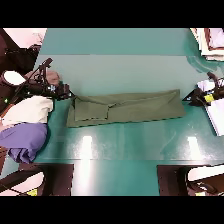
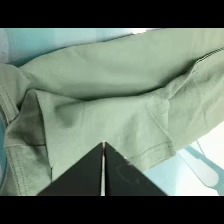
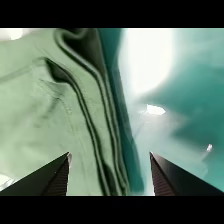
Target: Fold the shirts.
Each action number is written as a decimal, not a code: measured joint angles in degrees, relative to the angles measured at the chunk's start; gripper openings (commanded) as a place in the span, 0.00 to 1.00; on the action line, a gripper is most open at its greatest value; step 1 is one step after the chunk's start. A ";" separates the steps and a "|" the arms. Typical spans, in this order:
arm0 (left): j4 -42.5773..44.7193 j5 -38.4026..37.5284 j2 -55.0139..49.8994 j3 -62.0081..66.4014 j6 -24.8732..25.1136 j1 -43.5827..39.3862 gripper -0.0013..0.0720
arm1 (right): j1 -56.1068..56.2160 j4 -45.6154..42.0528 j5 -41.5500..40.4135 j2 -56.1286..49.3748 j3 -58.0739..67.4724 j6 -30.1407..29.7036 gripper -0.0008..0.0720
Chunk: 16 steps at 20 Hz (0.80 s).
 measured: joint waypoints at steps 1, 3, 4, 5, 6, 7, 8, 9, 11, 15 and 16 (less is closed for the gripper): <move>-0.02 -0.07 -0.07 0.00 -0.33 0.00 0.06 | -0.04 1.60 0.57 -1.18 -0.11 -0.79 0.77; 0.04 -0.17 -0.13 0.00 -0.96 -0.44 0.05 | 0.63 4.11 1.88 -3.48 -0.20 -1.97 0.73; 0.00 -0.13 -0.17 0.00 -1.14 -1.11 0.05 | 1.16 4.90 2.25 -4.37 -0.26 -2.51 0.52; 0.00 0.11 -0.33 0.02 -1.38 -2.23 0.05 | 1.75 5.20 2.23 -5.11 -0.31 -2.93 0.34; 0.00 0.81 -0.66 0.07 -1.66 -3.56 0.05 | 2.43 5.92 2.67 -5.84 -0.42 -3.32 0.29; -0.04 1.73 -1.25 0.13 -2.19 -5.20 0.05 | 3.19 6.12 3.17 -6.08 -0.57 -4.07 0.13; -0.09 2.62 -2.10 0.33 -2.82 -6.82 0.05 | 3.78 5.86 3.23 -6.14 -0.57 -4.83 0.03; -0.42 3.89 -3.34 0.87 -3.28 -8.50 0.05 | 4.13 5.97 3.65 -6.05 -0.59 -5.29 0.03; -1.68 5.75 -6.80 3.26 -3.87 -11.98 0.05 | 4.74 5.68 4.17 -4.61 -0.59 -6.08 0.03; -3.28 7.74 -17.16 12.74 -4.44 -19.89 0.05 | 5.49 6.91 5.81 2.08 -0.55 -4.83 0.03; -3.58 8.02 -20.04 15.47 -4.55 -21.90 0.05 | 5.97 7.21 6.01 4.11 -0.50 -4.02 0.03</move>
